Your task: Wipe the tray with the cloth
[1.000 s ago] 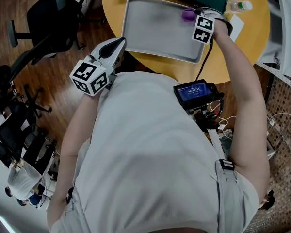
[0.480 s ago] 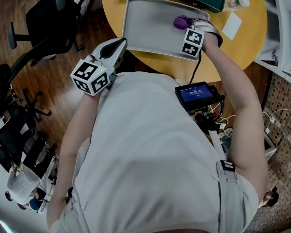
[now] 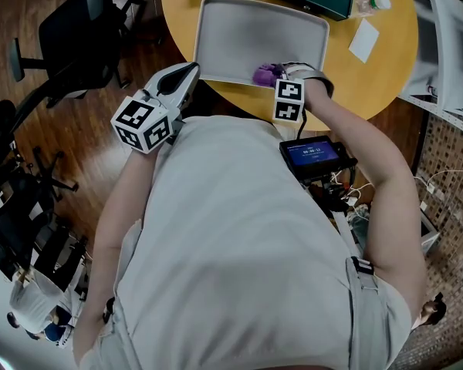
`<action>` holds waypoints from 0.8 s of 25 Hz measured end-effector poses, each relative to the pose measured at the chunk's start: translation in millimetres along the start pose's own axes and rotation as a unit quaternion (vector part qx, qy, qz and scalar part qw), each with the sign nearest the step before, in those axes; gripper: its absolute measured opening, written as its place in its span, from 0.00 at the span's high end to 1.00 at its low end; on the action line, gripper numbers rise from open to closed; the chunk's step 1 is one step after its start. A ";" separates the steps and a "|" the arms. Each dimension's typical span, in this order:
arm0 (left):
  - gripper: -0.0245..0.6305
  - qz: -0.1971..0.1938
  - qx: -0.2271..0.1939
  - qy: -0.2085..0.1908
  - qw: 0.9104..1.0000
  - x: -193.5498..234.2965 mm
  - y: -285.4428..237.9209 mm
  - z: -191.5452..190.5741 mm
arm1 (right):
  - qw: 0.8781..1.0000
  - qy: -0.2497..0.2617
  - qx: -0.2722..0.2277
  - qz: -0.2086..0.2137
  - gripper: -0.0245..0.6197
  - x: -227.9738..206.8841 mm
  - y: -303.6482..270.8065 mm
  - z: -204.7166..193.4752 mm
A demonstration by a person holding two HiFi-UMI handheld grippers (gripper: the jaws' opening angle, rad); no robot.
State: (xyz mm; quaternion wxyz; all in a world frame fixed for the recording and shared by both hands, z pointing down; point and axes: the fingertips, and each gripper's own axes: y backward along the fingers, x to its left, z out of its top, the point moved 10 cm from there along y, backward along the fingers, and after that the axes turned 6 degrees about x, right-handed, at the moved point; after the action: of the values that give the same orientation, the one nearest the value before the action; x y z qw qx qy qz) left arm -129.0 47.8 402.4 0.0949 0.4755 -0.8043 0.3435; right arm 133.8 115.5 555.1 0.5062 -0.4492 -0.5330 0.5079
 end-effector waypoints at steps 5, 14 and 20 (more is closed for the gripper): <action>0.96 0.009 -0.009 0.011 1.000 13.7 -0.8 -2.6 | 0.998 0.042 0.007 0.039 0.84 -8.3 -10.7 9.9; 0.96 0.025 -0.016 0.032 0.999 22.9 5.8 -9.1 | 0.983 0.058 0.006 0.172 0.84 -66.5 -13.6 16.0; 0.96 0.033 -0.015 0.041 0.999 23.9 13.9 -10.4 | 0.988 0.020 0.010 0.156 0.84 -135.4 -9.3 18.6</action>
State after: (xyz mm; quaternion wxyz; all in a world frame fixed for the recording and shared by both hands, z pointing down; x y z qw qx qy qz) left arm -155.0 42.1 415.2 0.1236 0.4330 -0.8200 0.3532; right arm 127.1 -21.3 553.6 0.4356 -0.5317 -0.4417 0.5766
